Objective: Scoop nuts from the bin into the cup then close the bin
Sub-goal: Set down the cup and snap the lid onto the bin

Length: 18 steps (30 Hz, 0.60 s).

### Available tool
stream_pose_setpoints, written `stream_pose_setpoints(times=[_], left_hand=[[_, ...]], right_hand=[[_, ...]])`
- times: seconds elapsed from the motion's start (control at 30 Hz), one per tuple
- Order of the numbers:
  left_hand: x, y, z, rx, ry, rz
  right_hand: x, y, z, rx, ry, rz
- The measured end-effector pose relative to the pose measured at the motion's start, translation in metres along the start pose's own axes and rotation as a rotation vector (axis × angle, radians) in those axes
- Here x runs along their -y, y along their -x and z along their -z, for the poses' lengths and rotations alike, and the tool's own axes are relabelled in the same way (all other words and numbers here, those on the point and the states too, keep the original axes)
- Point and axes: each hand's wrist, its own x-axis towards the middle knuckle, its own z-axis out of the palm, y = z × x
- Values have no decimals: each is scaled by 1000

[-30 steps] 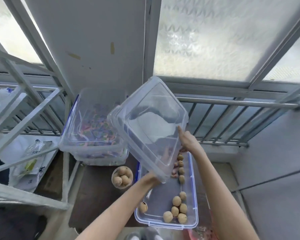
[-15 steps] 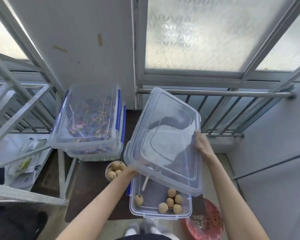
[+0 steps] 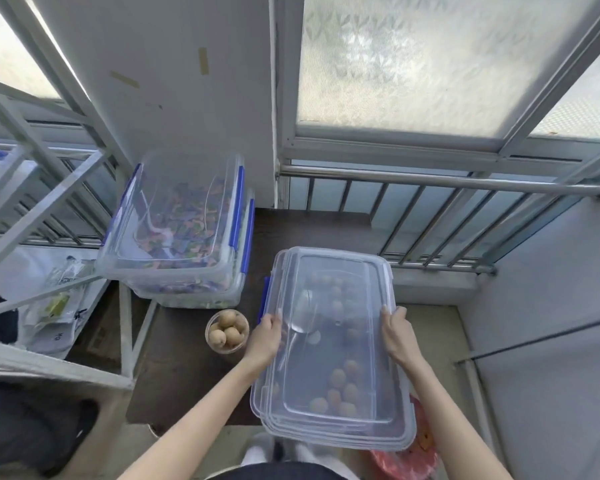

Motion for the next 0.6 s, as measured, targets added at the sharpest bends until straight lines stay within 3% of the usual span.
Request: stream_pose_setpoints(times=[0.07,0.23,0.37,0.6], left_hand=[[13,-2,-6,-66,-189,-24],[14,-7,-11,-203,-152,-64],[15,-17,-20,-239,-356,-37],[20,-27,-26,-330,-486,-33]], right_hand=[[-2,0,-9,-10,-7,25],[5,-10,-29,-63,5,78],[12,-20,-37,-55,89,38],[7,-23,-46,-102,296,36]])
